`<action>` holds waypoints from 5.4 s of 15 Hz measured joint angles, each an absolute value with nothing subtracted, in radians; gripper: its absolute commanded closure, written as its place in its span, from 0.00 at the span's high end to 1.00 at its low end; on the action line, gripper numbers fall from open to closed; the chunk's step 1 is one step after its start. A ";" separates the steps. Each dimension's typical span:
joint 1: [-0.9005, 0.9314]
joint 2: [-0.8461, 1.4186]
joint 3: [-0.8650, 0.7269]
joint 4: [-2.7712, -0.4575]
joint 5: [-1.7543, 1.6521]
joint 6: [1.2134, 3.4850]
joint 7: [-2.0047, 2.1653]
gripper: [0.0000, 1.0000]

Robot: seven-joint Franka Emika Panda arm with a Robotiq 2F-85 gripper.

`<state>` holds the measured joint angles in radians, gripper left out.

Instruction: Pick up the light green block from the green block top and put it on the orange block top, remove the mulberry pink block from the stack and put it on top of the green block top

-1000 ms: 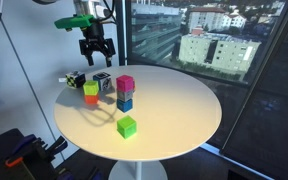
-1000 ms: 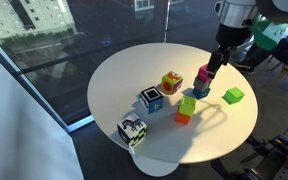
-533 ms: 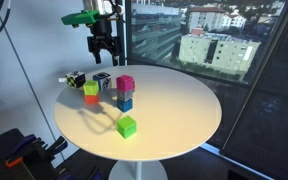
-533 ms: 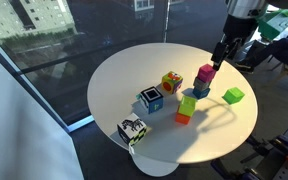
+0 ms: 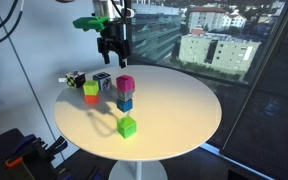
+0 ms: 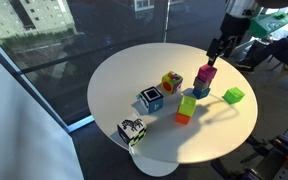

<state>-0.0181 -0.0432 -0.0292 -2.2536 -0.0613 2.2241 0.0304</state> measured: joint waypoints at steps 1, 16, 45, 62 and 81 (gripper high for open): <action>-0.020 -0.031 -0.032 -2.250 -0.057 2.241 0.030 1.00; -0.038 0.051 -0.057 -2.227 -0.053 2.292 0.031 1.00; -0.019 0.115 -0.049 -2.231 -0.090 2.374 0.031 1.00; -0.018 0.143 -0.050 -2.231 -0.100 2.374 0.032 0.30; -0.055 -0.048 -0.067 -2.378 -0.100 2.227 0.055 0.30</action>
<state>-0.0546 -0.0477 -0.0674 -2.3785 -0.1003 2.2273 0.0555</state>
